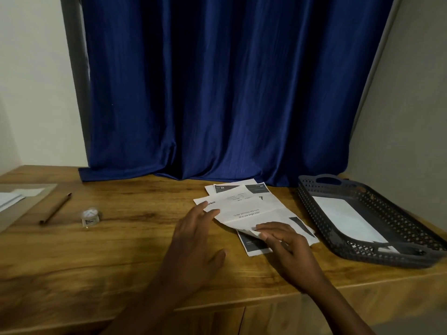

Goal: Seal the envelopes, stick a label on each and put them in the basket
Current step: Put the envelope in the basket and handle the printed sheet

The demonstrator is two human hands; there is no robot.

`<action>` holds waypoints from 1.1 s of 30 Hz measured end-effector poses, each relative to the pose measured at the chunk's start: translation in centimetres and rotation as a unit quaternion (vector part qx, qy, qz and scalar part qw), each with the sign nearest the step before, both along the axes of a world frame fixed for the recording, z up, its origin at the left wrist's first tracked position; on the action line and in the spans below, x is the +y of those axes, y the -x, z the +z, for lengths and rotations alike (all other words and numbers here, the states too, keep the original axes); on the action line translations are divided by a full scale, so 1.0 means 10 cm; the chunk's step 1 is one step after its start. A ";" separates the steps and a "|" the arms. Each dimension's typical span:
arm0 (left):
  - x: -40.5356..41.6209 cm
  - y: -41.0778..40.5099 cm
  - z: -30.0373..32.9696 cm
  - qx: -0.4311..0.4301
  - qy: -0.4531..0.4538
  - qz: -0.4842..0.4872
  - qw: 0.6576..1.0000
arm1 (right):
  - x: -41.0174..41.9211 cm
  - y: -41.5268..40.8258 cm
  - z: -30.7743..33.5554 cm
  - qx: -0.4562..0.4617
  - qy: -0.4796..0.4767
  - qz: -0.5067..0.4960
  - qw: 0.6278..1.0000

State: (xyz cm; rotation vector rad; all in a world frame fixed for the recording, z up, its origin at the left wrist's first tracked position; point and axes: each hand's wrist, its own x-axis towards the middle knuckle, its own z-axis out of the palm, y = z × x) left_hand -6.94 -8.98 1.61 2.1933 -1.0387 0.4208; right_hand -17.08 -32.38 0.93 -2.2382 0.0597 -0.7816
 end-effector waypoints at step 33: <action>1.25 -0.10 -0.15 0.062 -0.323 0.132 0.935 | 1.07 -0.26 0.14 0.169 0.292 0.055 0.940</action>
